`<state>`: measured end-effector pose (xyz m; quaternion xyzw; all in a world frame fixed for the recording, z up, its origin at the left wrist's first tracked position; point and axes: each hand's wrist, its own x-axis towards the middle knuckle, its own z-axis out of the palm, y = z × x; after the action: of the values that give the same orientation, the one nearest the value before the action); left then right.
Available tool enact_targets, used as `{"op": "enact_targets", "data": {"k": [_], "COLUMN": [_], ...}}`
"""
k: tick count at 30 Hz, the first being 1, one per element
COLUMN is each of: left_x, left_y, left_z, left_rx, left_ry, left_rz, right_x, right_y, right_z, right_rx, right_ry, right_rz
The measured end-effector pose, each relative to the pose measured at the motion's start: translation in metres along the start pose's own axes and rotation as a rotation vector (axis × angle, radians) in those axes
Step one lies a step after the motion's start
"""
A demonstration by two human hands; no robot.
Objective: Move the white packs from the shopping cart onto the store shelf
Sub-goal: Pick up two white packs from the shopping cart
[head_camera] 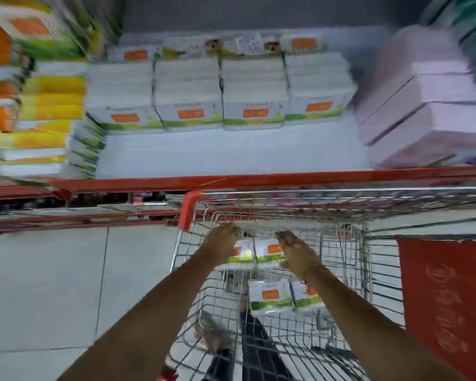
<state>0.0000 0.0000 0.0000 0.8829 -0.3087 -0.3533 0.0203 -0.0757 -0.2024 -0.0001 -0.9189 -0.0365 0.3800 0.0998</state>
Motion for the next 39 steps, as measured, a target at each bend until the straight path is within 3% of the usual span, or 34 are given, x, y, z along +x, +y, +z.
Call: {"op": "enact_targets", "data": {"k": [6,9,15,19,26,32,39], "left_x": [0.026,0.027,0.009,-0.013,-0.082,-0.151,-0.205], "left_y": [-0.005,-0.002,0.010,0.012,0.014,0.004,-0.026], "left_z": [0.042,0.044,0.031,0.019,-0.031,-0.107,-0.174], "left_rx": [0.032,-0.062,-0.095,-0.131,-0.305,-0.344,-0.246], "left_ry": [-0.122,-0.118,-0.079,-0.065,0.165,0.408,0.766], "left_rz": [-0.140,-0.207,-0.264,-0.294,-0.256,-0.084,-0.008], "right_x": [0.047,0.052,0.030,0.007,-0.068,-0.130,-0.141], "right_y": [0.015,0.019,0.015,0.008,-0.022,-0.051,-0.101], "right_z": [0.032,0.037,0.032,0.023,-0.022,-0.086,-0.165], "right_rx": [-0.113,-0.135,0.036,-0.054,0.059,0.234,0.222], "right_ry": [0.050,0.212,0.121,0.131,0.255,0.623,0.887], "right_rz": [-0.044,-0.083,-0.009,-0.056,-0.023,-0.044,-0.155]}}
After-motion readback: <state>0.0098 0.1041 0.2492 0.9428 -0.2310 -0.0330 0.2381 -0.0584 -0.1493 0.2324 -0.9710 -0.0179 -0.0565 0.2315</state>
